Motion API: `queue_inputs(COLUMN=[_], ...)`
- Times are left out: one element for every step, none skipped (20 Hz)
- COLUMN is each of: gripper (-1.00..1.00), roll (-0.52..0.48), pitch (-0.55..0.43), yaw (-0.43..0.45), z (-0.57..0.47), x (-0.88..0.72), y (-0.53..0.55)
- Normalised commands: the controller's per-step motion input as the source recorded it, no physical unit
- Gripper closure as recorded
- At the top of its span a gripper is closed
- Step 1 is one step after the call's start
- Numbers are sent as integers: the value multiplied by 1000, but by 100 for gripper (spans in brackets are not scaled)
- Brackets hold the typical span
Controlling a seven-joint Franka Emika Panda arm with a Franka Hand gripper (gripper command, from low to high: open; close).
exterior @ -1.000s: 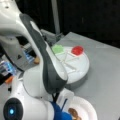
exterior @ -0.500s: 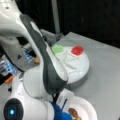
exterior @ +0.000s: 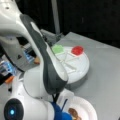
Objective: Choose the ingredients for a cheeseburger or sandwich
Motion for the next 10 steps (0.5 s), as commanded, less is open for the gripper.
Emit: queue_inputs(gripper=[100, 100, -100, -100, -100, -100, -100, -100, -100, -100], roll=[-4, -9, -11, -1, 6, 11, 12, 18, 21, 22], pitch=[54, 62, 78, 83, 78, 78, 78, 81, 83, 85], yaw=[215, 216, 216, 218, 214, 212, 212, 211, 209, 209], z=[-11, -3, 7, 13, 16, 18, 18, 19, 20, 19], x=[314, 314, 316, 322, 327, 331, 333, 334, 334, 334], y=[-183, -188, -196, -201, -201, -198, -196, -192, -187, -183])
